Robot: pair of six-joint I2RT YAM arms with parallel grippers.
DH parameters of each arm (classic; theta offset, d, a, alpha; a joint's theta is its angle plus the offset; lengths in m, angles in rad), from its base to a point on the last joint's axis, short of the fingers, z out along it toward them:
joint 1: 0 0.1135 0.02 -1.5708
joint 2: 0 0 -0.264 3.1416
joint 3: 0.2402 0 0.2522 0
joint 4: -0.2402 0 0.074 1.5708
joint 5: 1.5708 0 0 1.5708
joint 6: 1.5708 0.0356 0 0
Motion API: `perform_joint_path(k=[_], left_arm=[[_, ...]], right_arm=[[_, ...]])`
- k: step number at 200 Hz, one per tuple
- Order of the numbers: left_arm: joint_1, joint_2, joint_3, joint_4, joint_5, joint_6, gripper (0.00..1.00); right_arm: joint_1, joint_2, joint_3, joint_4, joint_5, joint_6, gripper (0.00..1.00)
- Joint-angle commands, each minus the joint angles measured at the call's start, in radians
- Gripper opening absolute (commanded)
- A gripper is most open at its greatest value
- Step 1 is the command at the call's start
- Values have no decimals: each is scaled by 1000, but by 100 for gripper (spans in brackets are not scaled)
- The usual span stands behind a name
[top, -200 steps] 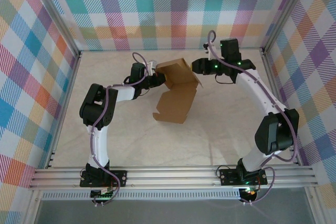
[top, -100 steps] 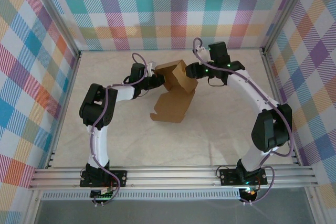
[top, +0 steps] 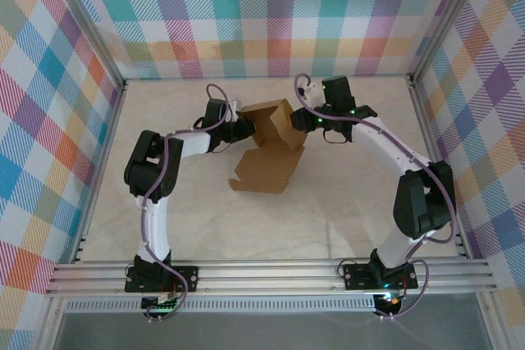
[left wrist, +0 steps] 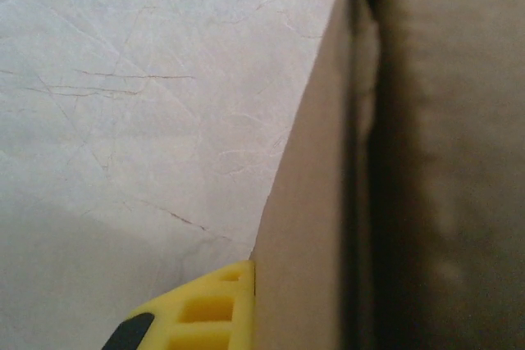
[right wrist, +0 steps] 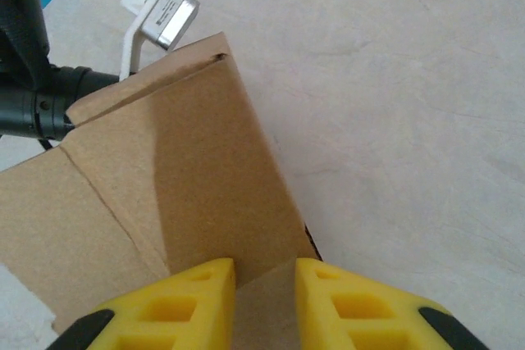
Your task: Fold the paper box
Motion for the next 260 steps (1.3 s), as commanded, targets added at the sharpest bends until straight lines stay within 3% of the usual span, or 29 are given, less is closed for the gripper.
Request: perform_joint_path(k=[1, 53, 112, 134, 190, 222, 260], left_arm=[[-1, -36, 40, 27, 40, -9, 0], [-1, -30, 42, 27, 45, -8, 0], [1, -29, 43, 16, 33, -11, 0], [2, -27, 41, 16, 32, -10, 0], [1, -20, 39, 20, 38, -14, 0], [1, -17, 43, 18, 41, -14, 0], [1, -12, 42, 21, 45, -17, 0]], right_arm=[[8, 5, -23, 4, -68, -25, 29], [6, 10, -28, 14, -62, -31, 35], [-5, -58, -63, 25, 136, 32, 40], [-3, -79, -69, -3, 216, 44, 35], [-2, -81, -80, 8, 79, 88, 13], [-3, -68, -75, 50, -14, 132, 14], [-3, -58, -80, 92, -87, 169, 23]])
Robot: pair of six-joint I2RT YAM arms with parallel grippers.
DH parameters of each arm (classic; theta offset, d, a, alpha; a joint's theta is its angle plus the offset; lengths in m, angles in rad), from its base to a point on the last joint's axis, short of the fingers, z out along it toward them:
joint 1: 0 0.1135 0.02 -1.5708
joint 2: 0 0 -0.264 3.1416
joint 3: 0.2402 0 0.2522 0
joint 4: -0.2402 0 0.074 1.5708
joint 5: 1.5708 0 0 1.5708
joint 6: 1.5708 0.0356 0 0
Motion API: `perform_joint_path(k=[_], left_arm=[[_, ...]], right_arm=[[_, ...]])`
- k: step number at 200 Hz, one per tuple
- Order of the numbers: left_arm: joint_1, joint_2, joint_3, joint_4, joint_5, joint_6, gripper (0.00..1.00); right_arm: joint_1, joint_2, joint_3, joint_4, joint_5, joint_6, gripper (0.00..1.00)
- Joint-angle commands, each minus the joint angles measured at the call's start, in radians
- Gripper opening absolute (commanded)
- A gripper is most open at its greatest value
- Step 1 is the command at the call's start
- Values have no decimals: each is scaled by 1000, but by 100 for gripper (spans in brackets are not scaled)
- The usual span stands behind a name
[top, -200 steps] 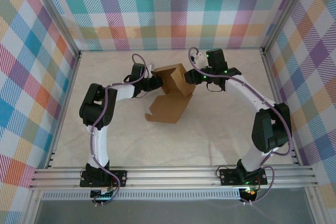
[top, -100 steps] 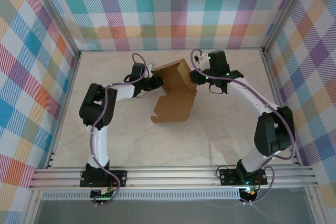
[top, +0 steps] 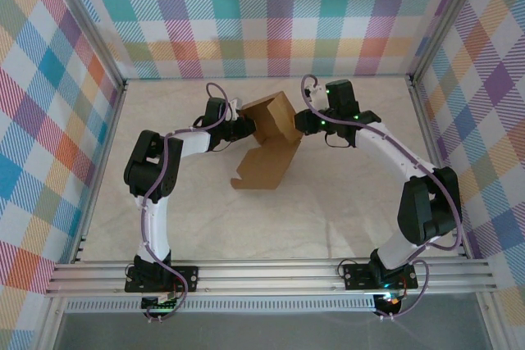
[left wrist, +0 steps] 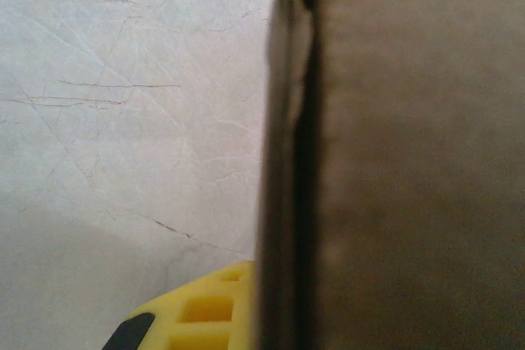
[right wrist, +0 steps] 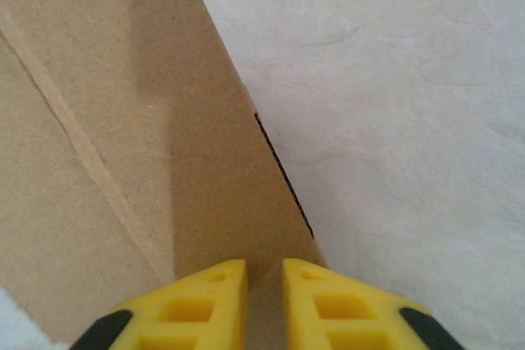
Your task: Fold the paper box
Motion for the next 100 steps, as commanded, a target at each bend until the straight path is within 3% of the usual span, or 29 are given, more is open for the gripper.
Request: perform_joint_path(k=[1, 100], left_arm=[[1, -12, 30, 20, 29, -3, 0], [1, -4, 32, 22, 35, -5, 0]], right_arm=[[3, -2, -10, 50, -91, 36, 23], [-7, -18, -35, 65, -131, 42, 46]])
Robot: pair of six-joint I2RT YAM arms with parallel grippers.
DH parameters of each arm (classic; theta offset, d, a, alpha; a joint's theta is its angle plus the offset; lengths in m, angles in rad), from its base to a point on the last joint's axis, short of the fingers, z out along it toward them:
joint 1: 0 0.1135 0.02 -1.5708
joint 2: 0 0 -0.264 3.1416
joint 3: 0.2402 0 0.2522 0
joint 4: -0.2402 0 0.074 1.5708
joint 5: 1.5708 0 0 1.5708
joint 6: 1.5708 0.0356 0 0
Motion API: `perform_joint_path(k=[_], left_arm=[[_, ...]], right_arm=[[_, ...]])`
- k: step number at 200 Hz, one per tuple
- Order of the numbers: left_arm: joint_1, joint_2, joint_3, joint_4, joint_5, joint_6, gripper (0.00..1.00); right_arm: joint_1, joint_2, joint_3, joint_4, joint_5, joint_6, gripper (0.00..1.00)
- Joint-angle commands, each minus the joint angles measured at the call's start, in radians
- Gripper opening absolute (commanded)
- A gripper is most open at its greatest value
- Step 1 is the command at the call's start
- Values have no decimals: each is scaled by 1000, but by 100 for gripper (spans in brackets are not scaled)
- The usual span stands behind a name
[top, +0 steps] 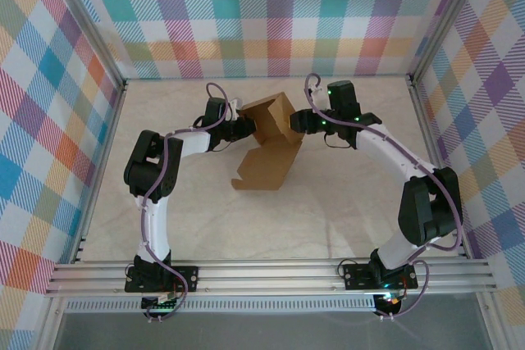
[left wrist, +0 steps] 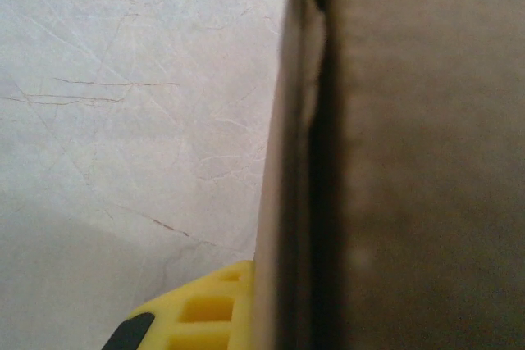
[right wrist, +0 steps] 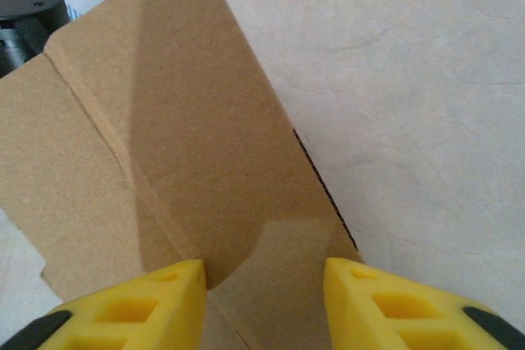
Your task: Fold the paper box
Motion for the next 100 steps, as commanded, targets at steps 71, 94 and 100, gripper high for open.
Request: perform_joint_path(k=[71, 94, 100], left_arm=[[1, -10, 35, 23, 41, -9, 0], [1, -7, 39, 20, 45, -7, 0], [1, -5, 40, 19, 46, -7, 0]], right_arm=[[12, 36, 38, -75, -13, -163, 55], [19, 58, 54, -90, 28, -194, 56], [21, 63, 59, -96, 37, -202, 56]])
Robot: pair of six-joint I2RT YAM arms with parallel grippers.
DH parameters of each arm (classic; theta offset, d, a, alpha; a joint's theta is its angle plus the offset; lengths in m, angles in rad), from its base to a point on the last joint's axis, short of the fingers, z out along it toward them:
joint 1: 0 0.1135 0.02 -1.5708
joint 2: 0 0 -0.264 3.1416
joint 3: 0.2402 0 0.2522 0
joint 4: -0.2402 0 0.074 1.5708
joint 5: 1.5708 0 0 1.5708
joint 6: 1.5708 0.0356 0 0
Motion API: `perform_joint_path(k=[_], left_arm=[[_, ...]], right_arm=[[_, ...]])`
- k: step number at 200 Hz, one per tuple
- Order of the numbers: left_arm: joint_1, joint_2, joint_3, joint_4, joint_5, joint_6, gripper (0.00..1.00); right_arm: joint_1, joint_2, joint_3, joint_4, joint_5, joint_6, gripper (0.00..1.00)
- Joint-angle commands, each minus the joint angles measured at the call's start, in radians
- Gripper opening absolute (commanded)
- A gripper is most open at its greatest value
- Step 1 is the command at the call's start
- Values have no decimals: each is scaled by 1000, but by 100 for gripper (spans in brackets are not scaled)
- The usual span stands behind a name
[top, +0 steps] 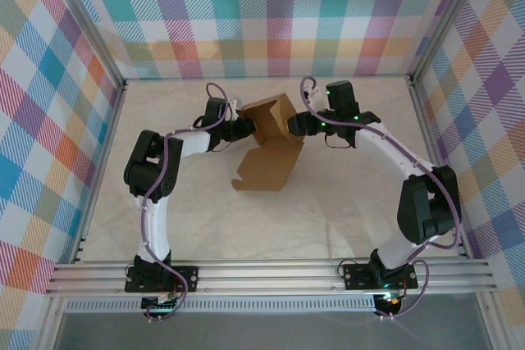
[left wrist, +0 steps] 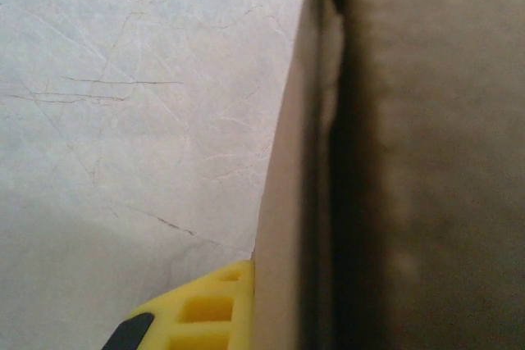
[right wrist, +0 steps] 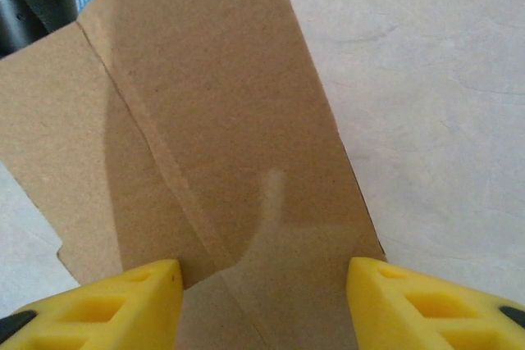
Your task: Fold the paper box
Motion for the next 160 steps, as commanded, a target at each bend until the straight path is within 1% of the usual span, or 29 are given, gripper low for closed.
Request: perform_joint_path(k=[1, 21, 44, 47, 67, 112, 160], left_arm=[[0, -5, 40, 23, 48, -8, 0], [0, -3, 44, 20, 50, -7, 0], [-2, -5, 44, 9, 41, 4, 0], [-3, -6, 45, 6, 39, 7, 0], [-8, -9, 51, -24, 27, 31, 0], [-15, -3, 71, -56, 17, 47, 0], [-32, 8, 114, -123, -5, 34, 0]], right_arm=[[18, 42, 38, -49, 33, -70, 56], [33, 61, 60, -73, 103, -101, 55], [52, 83, 71, -83, 232, -126, 54], [53, 86, 71, -83, 250, -158, 53], [63, 97, 58, -61, 359, -177, 49], [86, 71, 3, 19, 529, -215, 39], [147, 106, 11, 42, 723, -283, 35]])
